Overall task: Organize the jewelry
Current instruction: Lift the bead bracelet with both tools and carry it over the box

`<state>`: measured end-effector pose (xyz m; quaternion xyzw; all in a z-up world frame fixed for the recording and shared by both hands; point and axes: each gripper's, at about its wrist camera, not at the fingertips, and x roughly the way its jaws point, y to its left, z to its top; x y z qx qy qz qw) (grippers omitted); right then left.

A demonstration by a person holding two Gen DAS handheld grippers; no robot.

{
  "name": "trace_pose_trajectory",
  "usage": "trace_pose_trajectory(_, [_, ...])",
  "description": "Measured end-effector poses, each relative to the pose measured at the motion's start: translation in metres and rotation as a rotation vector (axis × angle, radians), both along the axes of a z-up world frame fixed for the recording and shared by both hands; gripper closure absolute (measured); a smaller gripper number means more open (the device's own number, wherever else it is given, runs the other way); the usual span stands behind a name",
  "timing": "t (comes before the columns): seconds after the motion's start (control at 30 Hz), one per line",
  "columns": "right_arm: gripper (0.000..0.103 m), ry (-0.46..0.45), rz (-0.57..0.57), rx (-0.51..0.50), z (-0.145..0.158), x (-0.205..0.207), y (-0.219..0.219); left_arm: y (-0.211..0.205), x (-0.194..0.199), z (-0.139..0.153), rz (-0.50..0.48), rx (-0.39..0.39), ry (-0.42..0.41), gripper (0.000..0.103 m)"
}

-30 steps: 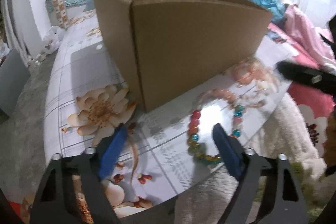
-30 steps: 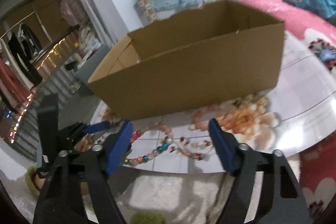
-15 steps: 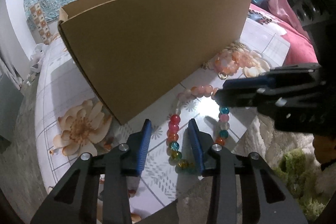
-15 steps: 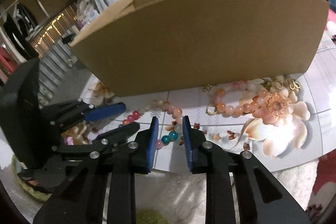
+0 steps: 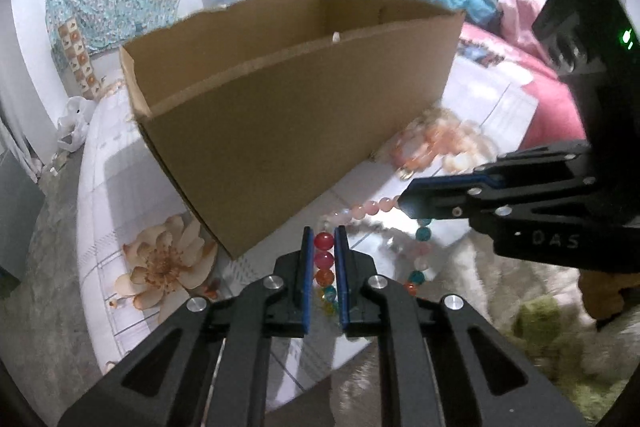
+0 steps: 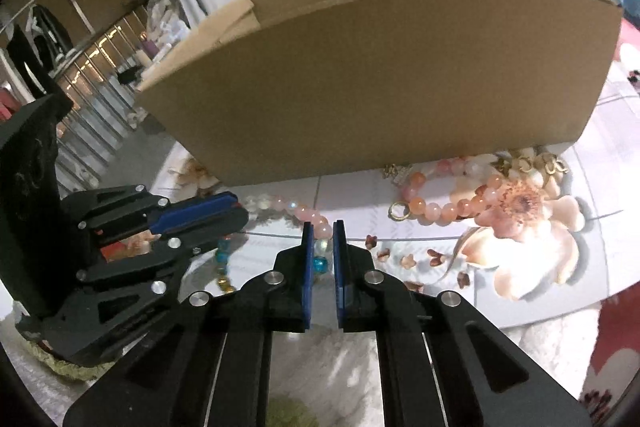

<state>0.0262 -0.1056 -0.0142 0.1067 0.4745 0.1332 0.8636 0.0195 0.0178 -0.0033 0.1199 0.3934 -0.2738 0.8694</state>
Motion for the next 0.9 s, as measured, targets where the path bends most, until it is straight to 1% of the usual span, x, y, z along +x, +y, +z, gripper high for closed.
trace_pose_trajectory(0.13, [0.096, -0.045, 0.012, 0.013, 0.021, -0.012, -0.002, 0.007, -0.011, 0.028, -0.008, -0.078, -0.018, 0.094])
trace_pose_trajectory(0.2, [0.096, -0.084, 0.016, 0.009, 0.038, -0.015, -0.004, 0.010, -0.016, 0.045, -0.018, -0.124, -0.033, 0.094])
trace_pose_trajectory(0.27, [0.096, -0.118, 0.018, 0.013, 0.052, -0.017, -0.007, 0.011, -0.019, 0.068, -0.033, -0.174, -0.067, 0.094])
trace_pose_trajectory(0.4, [0.096, -0.230, 0.036, 0.020, 0.095, -0.015, -0.017, 0.008, -0.017, 0.108, -0.068, -0.252, -0.134, 0.094])
trace_pose_trajectory(0.43, [0.096, -0.249, 0.038, 0.020, 0.100, -0.013, -0.017, 0.006, -0.015, 0.116, -0.079, -0.267, -0.149, 0.094])
trace_pose_trajectory(0.47, [0.096, -0.280, 0.043, 0.027, 0.112, -0.010, -0.021, 0.005, -0.013, 0.122, -0.084, -0.274, -0.161, 0.094])
trace_pose_trajectory(0.57, [0.096, -0.328, 0.052, 0.041, 0.130, 0.004, -0.031, -0.002, -0.002, 0.142, -0.107, -0.297, -0.206, 0.094])
trace_pose_trajectory(0.67, [0.096, -0.348, 0.049, 0.055, 0.138, 0.022, -0.042, -0.010, 0.016, 0.154, -0.107, -0.302, -0.223, 0.093])
trace_pose_trajectory(0.77, [0.096, -0.346, 0.043, 0.062, 0.139, 0.038, -0.060, -0.021, 0.040, 0.158, -0.104, -0.302, -0.217, 0.093])
trace_pose_trajectory(0.9, [0.096, -0.302, 0.056, 0.068, 0.130, 0.063, -0.069, -0.032, 0.069, 0.148, -0.075, -0.271, -0.178, 0.093])
